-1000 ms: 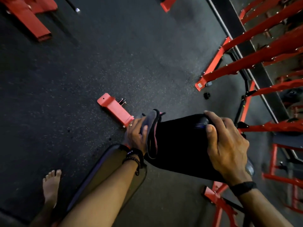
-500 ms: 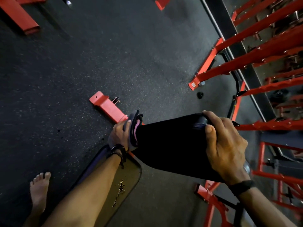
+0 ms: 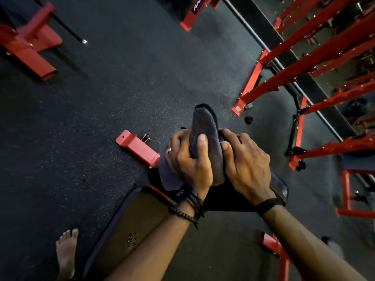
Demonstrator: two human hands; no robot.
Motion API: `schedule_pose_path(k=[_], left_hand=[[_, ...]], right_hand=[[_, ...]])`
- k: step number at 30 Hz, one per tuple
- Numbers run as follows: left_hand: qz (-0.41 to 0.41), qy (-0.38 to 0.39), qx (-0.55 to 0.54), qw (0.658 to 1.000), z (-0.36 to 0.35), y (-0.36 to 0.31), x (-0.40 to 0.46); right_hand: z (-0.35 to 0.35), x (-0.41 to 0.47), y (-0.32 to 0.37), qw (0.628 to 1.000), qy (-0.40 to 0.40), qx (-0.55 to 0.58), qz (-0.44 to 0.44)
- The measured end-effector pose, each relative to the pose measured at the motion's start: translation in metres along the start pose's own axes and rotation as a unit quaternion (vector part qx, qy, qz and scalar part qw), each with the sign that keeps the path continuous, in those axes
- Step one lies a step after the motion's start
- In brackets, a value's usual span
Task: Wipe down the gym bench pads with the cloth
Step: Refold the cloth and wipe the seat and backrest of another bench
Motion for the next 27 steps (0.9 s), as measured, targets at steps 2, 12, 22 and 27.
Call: schedule_pose_path(k=[2, 12, 22, 27], left_hand=[[0.002, -0.035, 0.005, 0.999, -0.002, -0.010, -0.007], [0.129, -0.166, -0.119, 0.970, 0.000, -0.015, -0.039], [0.155, -0.100, 0.118, 0.976, -0.043, 0.001, -0.133], [0.194, -0.198, 0.064, 0.959, -0.039, 0.015, -0.110]], right_hand=[[0.001, 0.000, -0.004, 0.999, 0.011, 0.034, 0.002], [0.007, 0.000, -0.035, 0.909, 0.084, 0.406, -0.041], [-0.015, -0.019, -0.094, 0.736, 0.243, 0.631, 0.028], [-0.012, -0.021, -0.097, 0.735, 0.240, 0.633, 0.051]])
Point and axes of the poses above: each hand's wrist, its own x-axis towards the middle knuckle, its own z-axis out of the back of the hand, y = z × x, the point moved 3 cm from there along x, towards the middle knuckle, and after that the axes turned 14 degrees about -x, right-handed, at the moved point
